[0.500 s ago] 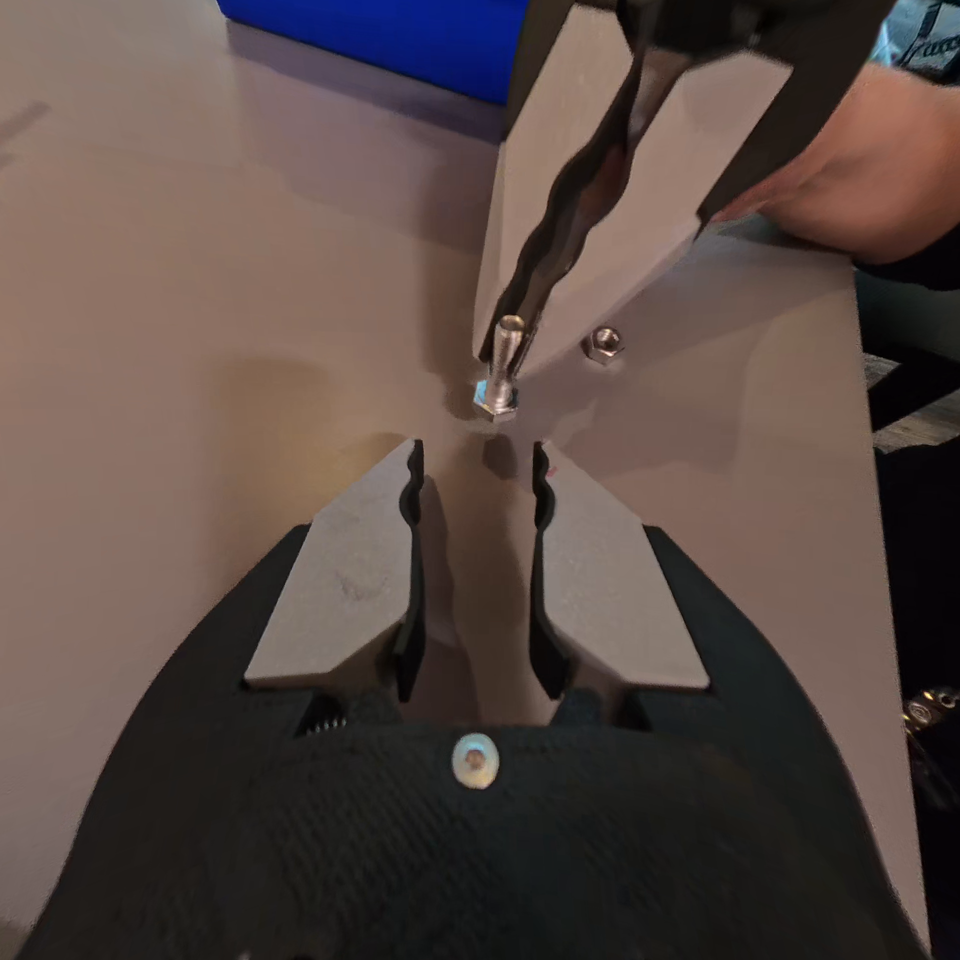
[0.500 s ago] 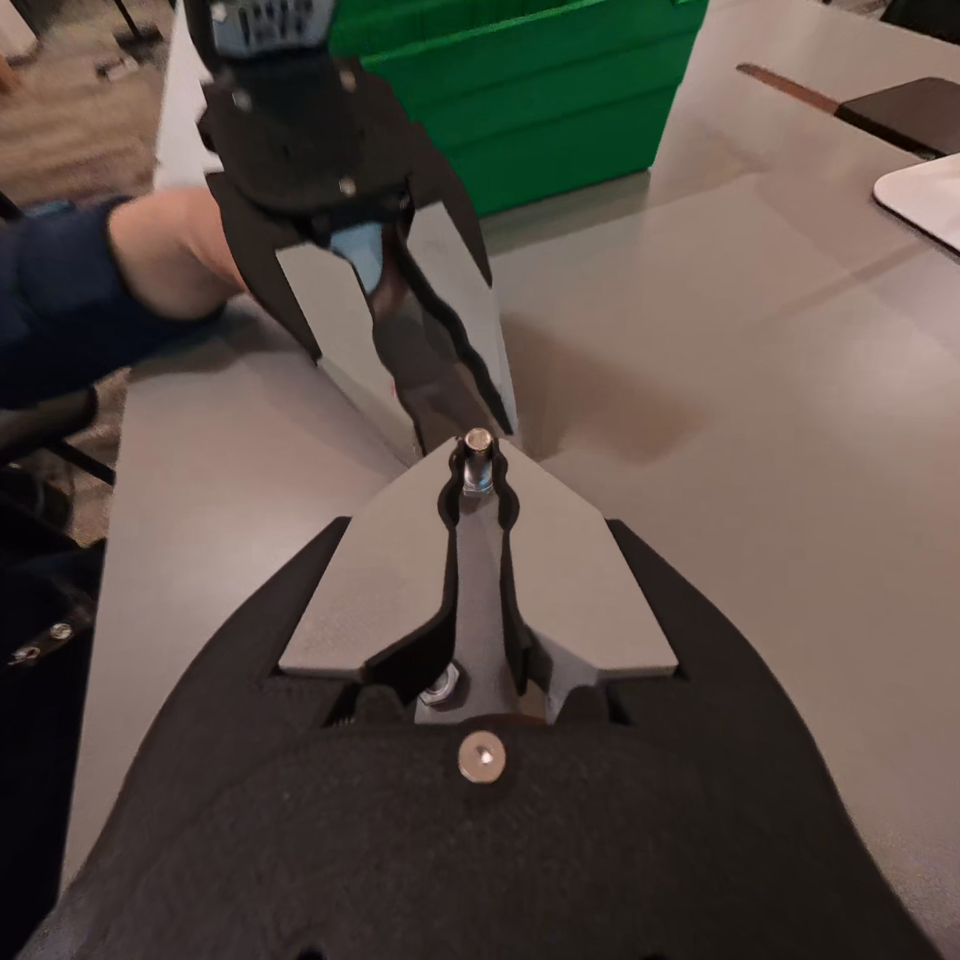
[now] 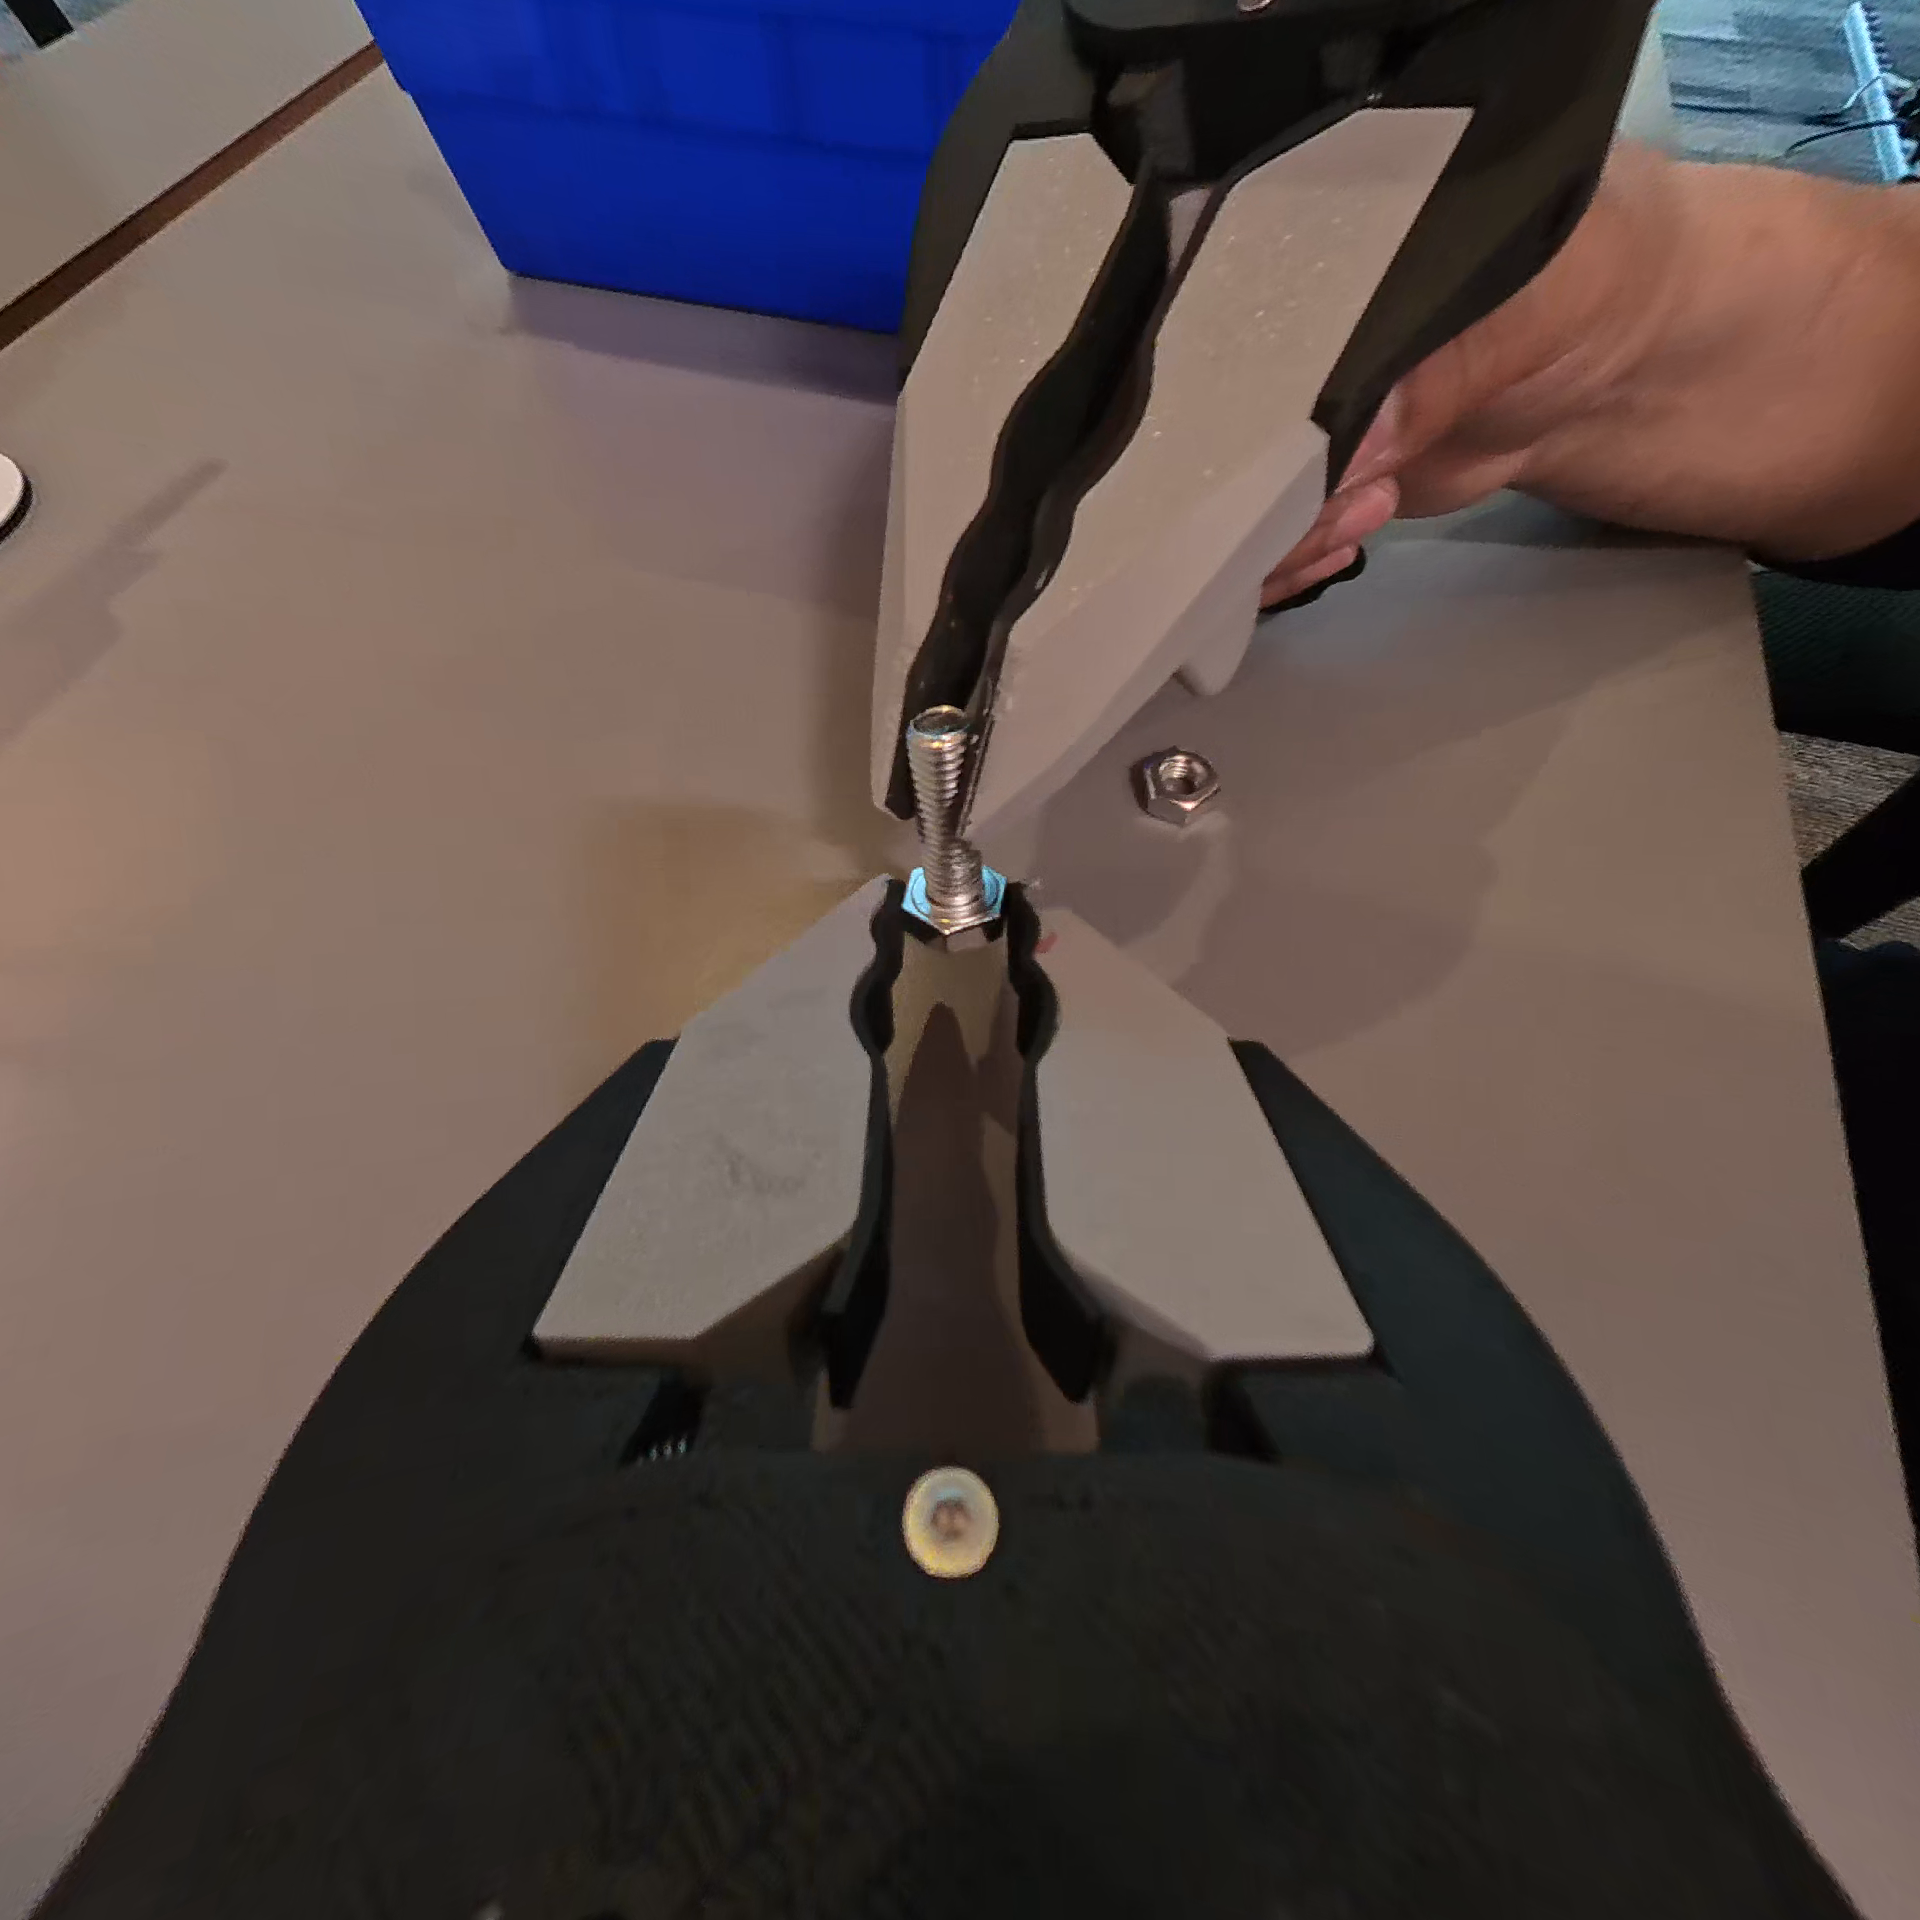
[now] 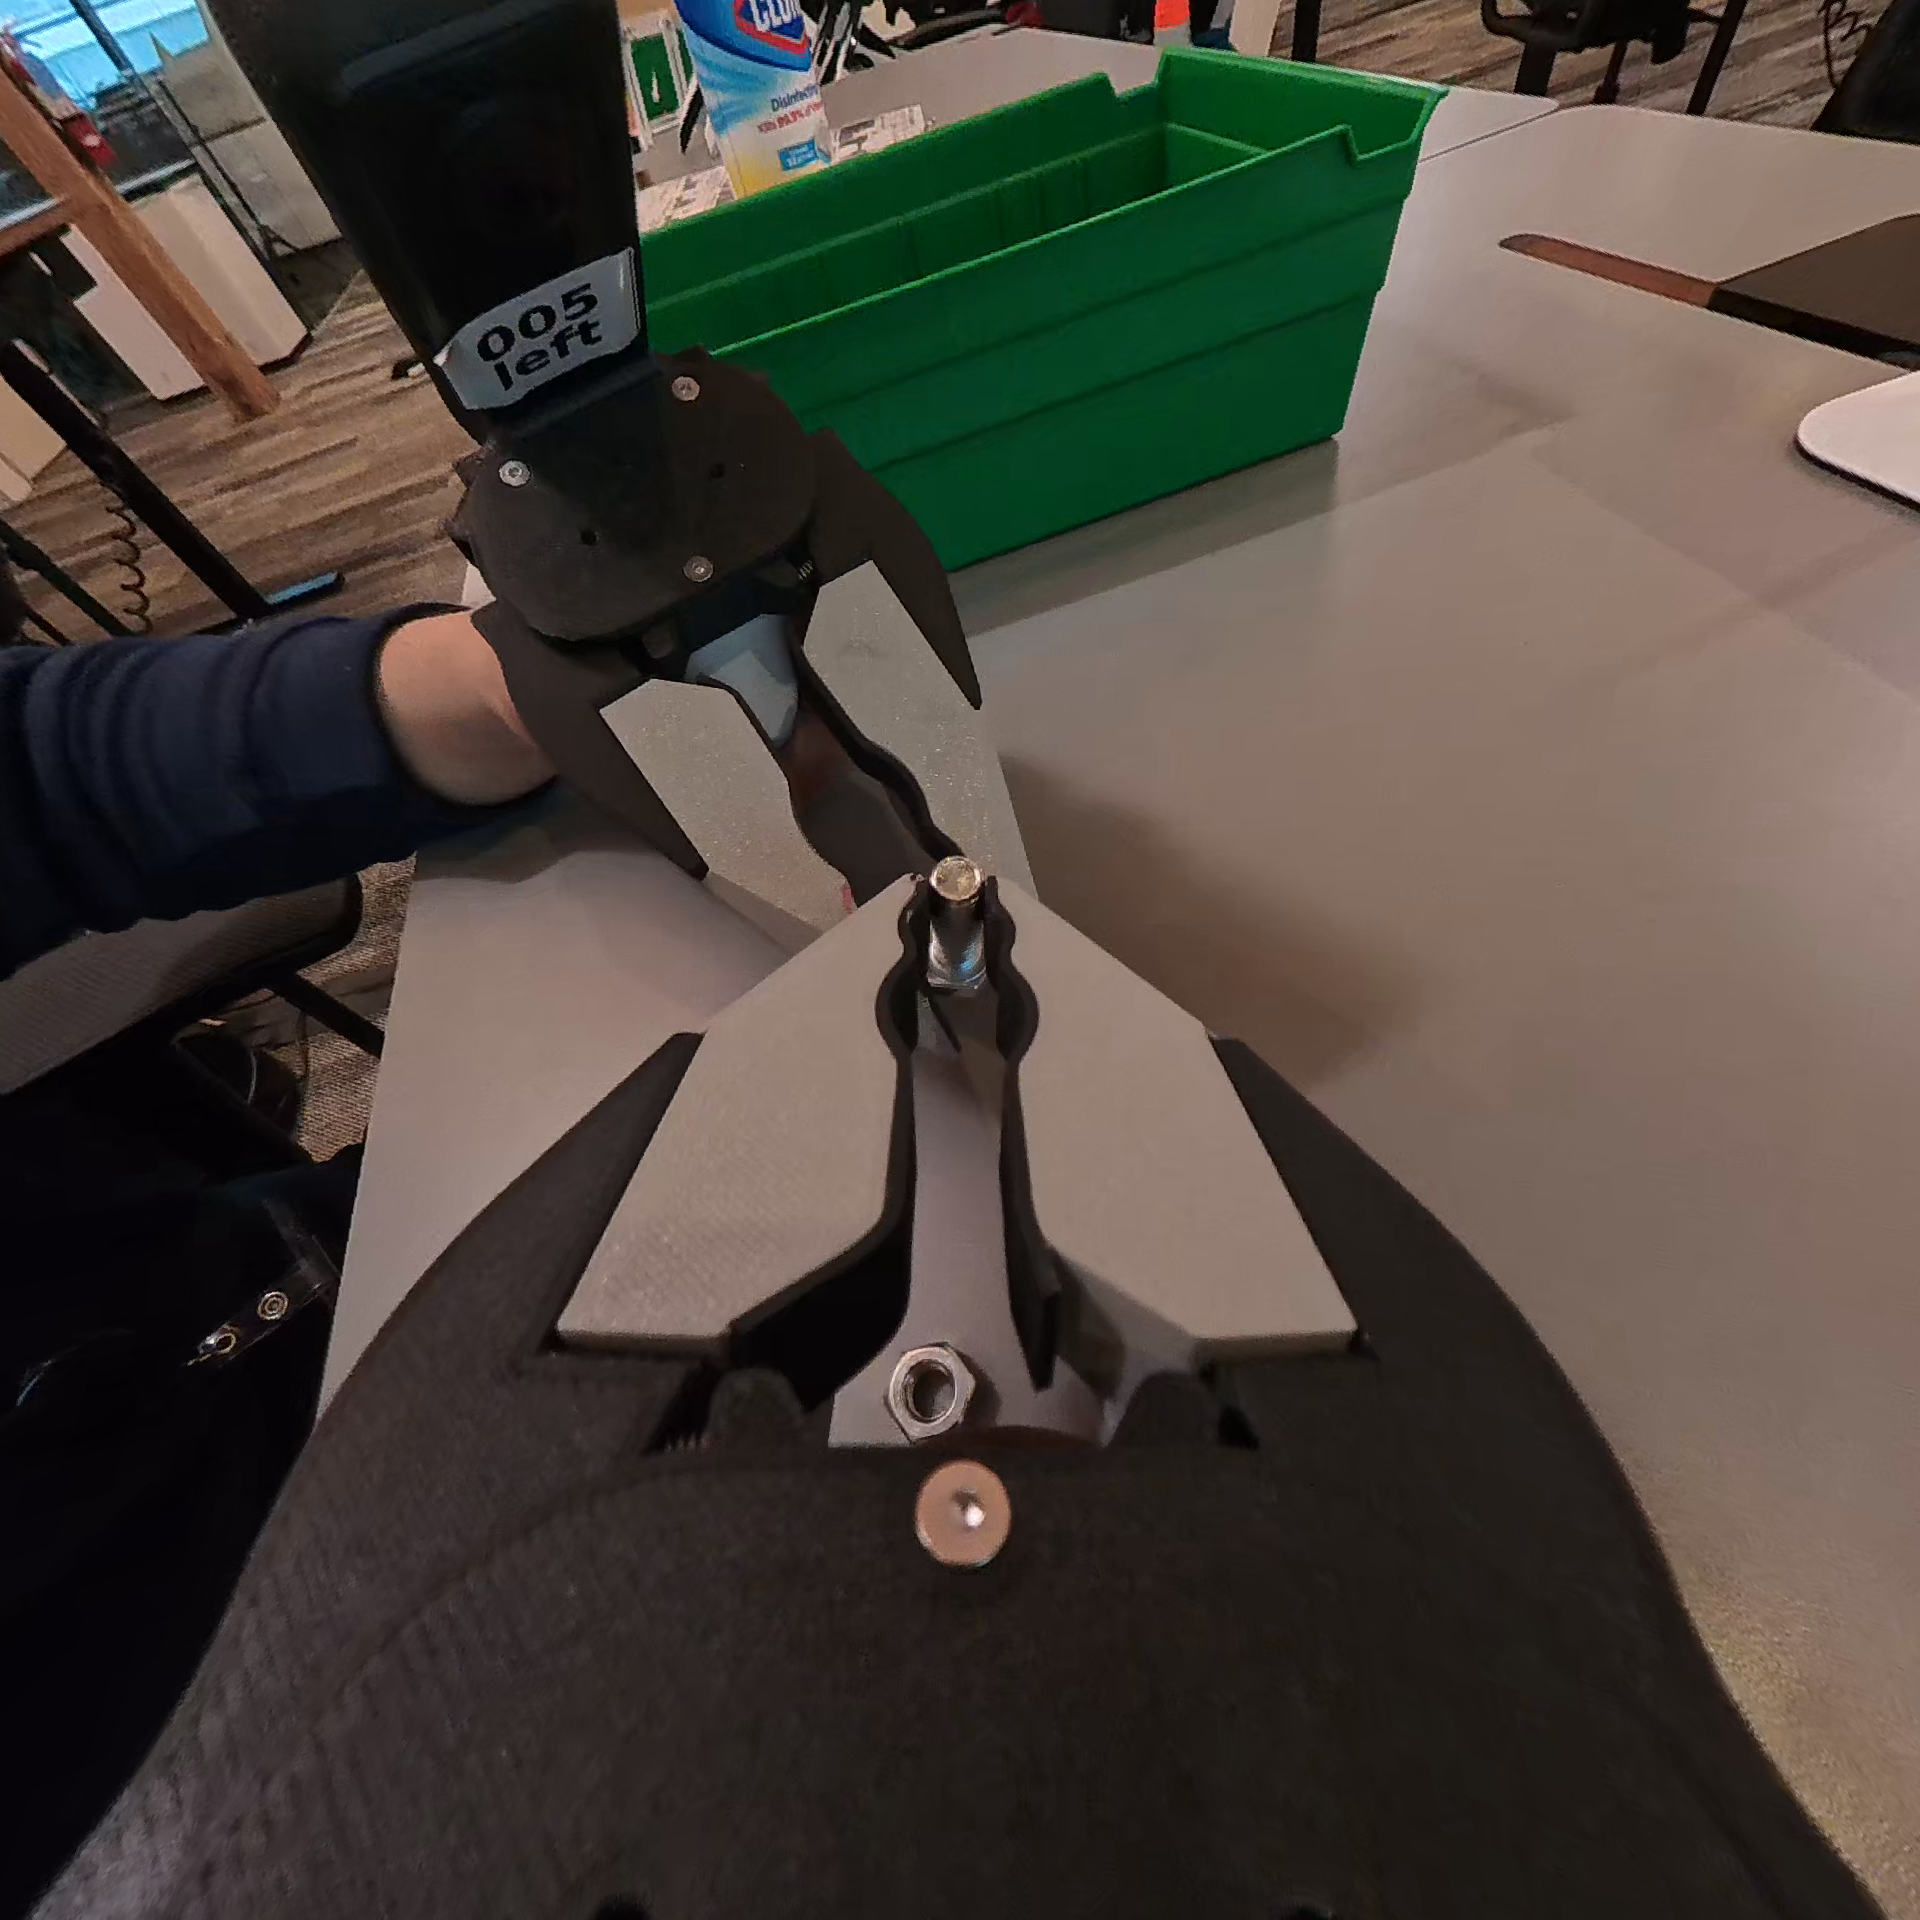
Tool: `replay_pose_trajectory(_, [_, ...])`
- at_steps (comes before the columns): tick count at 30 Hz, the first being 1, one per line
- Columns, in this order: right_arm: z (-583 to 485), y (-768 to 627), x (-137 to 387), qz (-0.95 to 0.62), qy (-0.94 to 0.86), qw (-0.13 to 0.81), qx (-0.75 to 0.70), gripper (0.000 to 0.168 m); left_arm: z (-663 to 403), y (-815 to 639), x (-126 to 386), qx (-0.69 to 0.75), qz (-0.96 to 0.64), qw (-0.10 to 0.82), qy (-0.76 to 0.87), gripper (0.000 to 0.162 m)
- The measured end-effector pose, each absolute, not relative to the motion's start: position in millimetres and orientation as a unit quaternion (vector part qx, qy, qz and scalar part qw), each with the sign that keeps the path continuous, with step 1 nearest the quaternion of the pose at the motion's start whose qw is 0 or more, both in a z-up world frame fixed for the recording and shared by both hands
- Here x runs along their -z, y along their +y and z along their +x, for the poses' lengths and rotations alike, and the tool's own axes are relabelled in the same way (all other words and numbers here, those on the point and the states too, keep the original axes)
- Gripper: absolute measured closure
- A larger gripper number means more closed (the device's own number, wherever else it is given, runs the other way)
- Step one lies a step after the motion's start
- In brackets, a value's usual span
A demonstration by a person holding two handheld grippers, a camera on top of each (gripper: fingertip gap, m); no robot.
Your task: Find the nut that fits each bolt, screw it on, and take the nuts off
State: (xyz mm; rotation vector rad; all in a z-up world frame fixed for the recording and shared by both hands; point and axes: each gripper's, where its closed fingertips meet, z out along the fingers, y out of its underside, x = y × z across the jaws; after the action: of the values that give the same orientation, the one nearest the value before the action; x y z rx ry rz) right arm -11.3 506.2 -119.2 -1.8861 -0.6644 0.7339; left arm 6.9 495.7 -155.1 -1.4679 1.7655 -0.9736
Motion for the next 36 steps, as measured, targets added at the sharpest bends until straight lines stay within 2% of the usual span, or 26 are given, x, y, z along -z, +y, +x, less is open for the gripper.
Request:
replay_pose_trajectory(8, [-11, 506, 116, -0.77, -0.267, 0.488, -0.313, 0.162, 9, 494, 143, 0.421, -0.558, 0.314, 0.643, 0.145])
replay_pose_trajectory(36, [-9, 503, 105, -0.754, -0.26, 0.508, -0.327, 0.162, 10, 488, 134, 0.462, -0.557, 0.305, 0.619, 0.146])
